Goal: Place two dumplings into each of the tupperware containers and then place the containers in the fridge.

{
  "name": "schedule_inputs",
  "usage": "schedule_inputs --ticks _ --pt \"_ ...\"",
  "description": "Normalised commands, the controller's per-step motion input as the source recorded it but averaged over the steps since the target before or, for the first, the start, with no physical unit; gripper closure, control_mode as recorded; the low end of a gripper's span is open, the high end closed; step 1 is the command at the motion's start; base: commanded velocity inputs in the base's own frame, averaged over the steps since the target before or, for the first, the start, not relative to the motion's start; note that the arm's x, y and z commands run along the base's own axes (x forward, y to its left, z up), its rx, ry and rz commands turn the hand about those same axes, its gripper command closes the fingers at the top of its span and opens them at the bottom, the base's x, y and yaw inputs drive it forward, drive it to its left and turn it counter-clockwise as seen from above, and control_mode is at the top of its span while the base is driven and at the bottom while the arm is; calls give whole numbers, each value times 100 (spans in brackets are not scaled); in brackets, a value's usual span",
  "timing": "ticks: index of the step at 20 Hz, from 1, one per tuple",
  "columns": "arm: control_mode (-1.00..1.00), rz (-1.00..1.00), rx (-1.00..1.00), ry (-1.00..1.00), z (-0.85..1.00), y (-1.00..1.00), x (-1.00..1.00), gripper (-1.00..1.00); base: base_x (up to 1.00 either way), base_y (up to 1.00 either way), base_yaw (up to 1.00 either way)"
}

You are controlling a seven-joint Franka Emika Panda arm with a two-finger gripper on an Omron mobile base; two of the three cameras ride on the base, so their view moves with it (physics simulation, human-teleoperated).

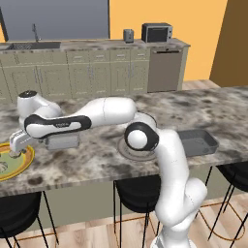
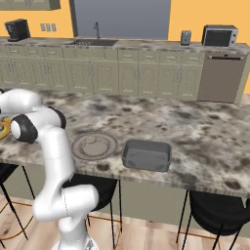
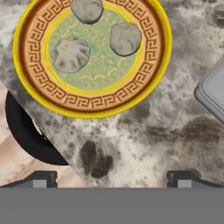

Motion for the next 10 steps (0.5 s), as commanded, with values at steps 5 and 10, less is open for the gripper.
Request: schedule_inputs --ticks 5,10 --pt "-100 -3 0 0 -30 0 2 -100 0 0 0" --pt "-100 0 2 -3 -45 2 13 -100 0 0 0"
